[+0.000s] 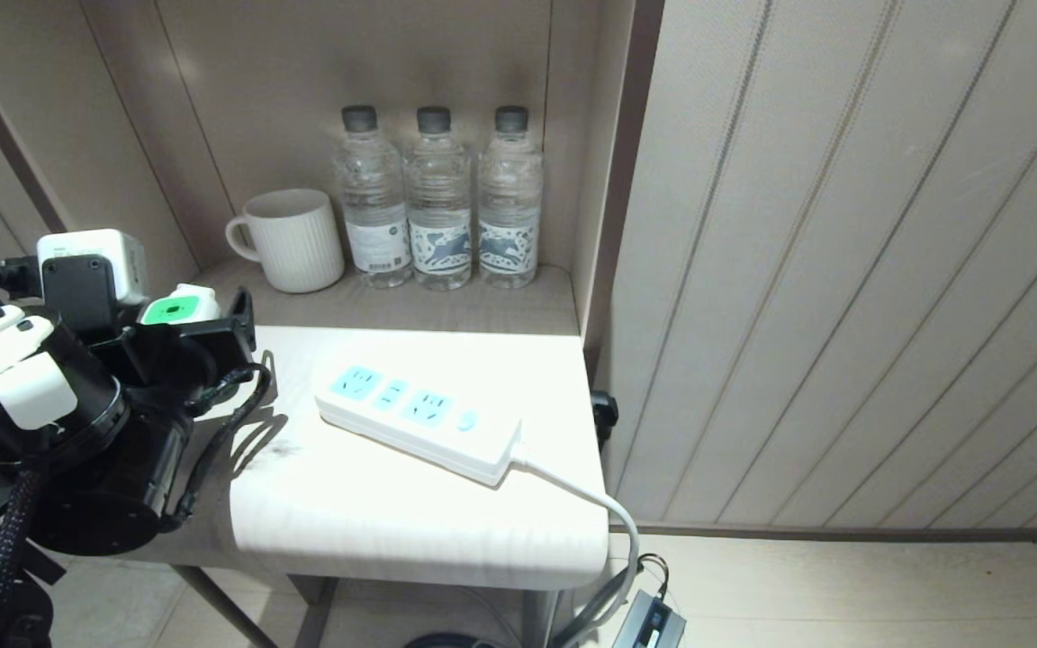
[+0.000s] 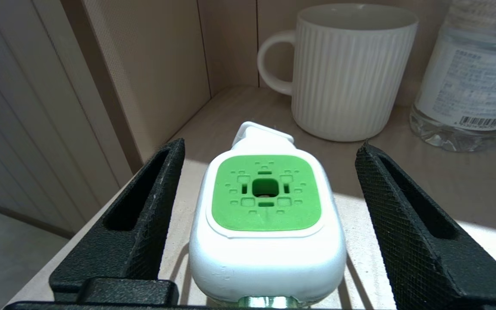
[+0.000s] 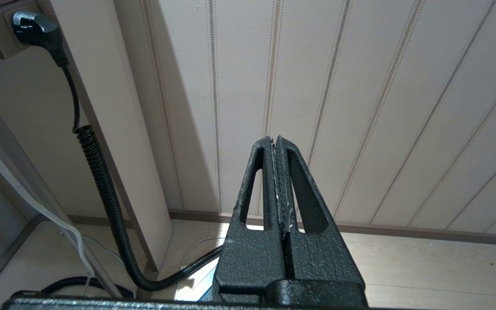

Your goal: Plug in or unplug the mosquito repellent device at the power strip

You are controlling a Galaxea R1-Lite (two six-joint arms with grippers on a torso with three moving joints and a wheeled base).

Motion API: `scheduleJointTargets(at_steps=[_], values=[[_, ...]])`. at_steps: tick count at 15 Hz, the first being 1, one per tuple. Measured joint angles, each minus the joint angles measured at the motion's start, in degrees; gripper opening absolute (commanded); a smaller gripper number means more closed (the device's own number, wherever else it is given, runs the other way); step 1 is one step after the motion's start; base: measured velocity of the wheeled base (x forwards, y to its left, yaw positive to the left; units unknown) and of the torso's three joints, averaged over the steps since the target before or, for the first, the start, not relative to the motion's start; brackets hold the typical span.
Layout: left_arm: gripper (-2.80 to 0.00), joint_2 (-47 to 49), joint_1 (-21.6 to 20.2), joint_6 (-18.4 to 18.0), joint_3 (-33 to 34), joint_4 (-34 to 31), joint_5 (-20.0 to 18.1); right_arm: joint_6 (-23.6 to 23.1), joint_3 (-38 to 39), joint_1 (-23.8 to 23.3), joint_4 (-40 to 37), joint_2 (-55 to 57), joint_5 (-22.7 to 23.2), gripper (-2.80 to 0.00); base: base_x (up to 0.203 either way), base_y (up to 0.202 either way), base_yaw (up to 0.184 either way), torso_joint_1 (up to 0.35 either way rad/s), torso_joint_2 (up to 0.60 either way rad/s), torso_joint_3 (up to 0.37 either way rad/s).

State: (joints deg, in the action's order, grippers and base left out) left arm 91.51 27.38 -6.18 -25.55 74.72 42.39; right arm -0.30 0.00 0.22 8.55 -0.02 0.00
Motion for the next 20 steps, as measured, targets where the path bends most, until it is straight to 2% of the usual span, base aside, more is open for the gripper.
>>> scheduleJointTargets(at_steps=[3, 7, 8, 13, 17, 18, 19, 20], values=[[0.0, -2.3, 0.5, -2.2, -0.2, -0.1, 0.2, 0.0, 0.0, 0.0, 0.0, 0.0, 0.0, -2.8, 0.0, 0.0, 0.0, 0.0, 0.0, 0.0], [0.0, -8.2, 0.6, -6.3, -2.3, -3.3, 1.6, 0.0, 0.0, 0.0, 0.0, 0.0, 0.0, -2.8, 0.0, 0.0, 0.0, 0.0, 0.0, 0.0], [-2.8, -9.5, 0.6, -6.9, -3.0, -4.6, 2.5, 0.0, 0.0, 0.0, 0.0, 0.0, 0.0, -2.8, 0.0, 0.0, 0.0, 0.0, 0.0, 0.0], [-2.8, -18.2, 1.6, -8.0, -9.1, -17.6, 8.2, 0.0, 0.0, 0.0, -0.1, 0.0, 0.0, -2.8, 0.0, 0.0, 0.0, 0.0, 0.0, 0.0], [-2.8, -29.0, 1.8, -8.0, -10.8, -33.3, 20.6, 0.0, 0.0, 0.0, -0.1, 0.0, 0.0, -2.8, 0.0, 0.0, 0.0, 0.0, 0.0, 0.0], [-2.8, -32.0, 0.2, -8.0, -10.8, -36.4, 24.1, 0.0, 0.0, 0.0, -0.1, 0.0, 0.0, -2.8, 0.0, 0.0, 0.0, 0.0, 0.0, 0.0], [-2.8, -34.5, -3.2, -8.1, -10.8, -38.8, 26.2, 0.0, 0.0, 0.0, -0.1, 0.0, 0.1, -2.8, 0.0, 0.0, 0.0, 0.0, 0.0, 0.0], [-2.8, -37.4, -7.0, -8.2, -10.5, -40.9, 26.6, 0.0, 0.0, 0.0, -0.1, 0.0, 0.1, -2.8, 0.0, 0.0, 0.0, 0.0, 0.0, 0.0]])
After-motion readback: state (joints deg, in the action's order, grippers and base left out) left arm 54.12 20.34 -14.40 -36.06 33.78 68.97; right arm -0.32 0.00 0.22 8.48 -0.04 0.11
